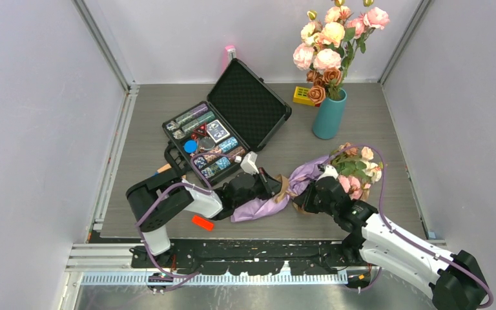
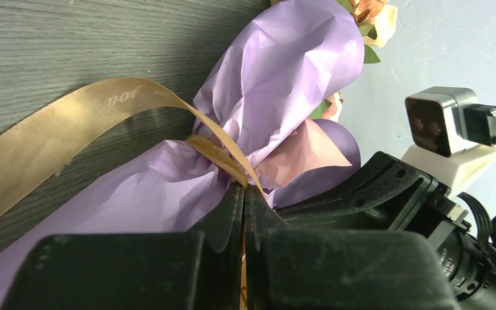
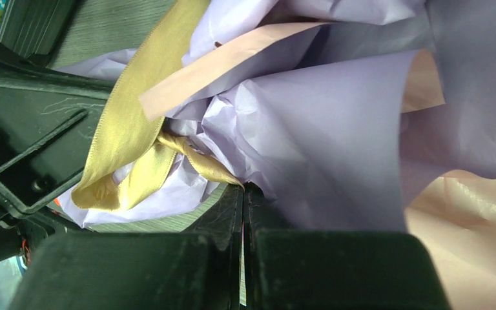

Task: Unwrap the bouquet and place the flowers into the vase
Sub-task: Untie the ribbon from the wrapping paper.

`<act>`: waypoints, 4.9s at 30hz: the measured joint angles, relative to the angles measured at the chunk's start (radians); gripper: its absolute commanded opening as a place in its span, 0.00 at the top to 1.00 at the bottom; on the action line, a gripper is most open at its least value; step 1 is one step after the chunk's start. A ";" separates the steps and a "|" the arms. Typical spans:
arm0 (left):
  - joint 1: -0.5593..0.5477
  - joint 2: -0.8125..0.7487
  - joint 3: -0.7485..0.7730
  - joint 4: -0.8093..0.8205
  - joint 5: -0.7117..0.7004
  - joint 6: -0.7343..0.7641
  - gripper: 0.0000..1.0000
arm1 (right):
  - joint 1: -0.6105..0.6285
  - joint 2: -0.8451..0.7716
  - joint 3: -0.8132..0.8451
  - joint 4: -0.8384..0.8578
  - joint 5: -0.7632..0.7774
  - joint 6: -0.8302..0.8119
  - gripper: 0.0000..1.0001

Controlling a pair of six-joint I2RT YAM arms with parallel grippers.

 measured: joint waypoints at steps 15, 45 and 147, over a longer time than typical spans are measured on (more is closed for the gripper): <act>0.019 -0.027 -0.030 0.033 0.028 -0.011 1.00 | 0.005 -0.006 0.002 -0.049 0.040 0.072 0.72; 0.035 0.009 -0.029 0.066 0.074 -0.063 1.00 | 0.046 0.093 0.124 0.033 -0.165 -0.099 0.80; 0.054 0.009 -0.019 0.051 0.104 -0.063 1.00 | 0.210 0.147 -0.003 0.250 0.255 -0.096 0.74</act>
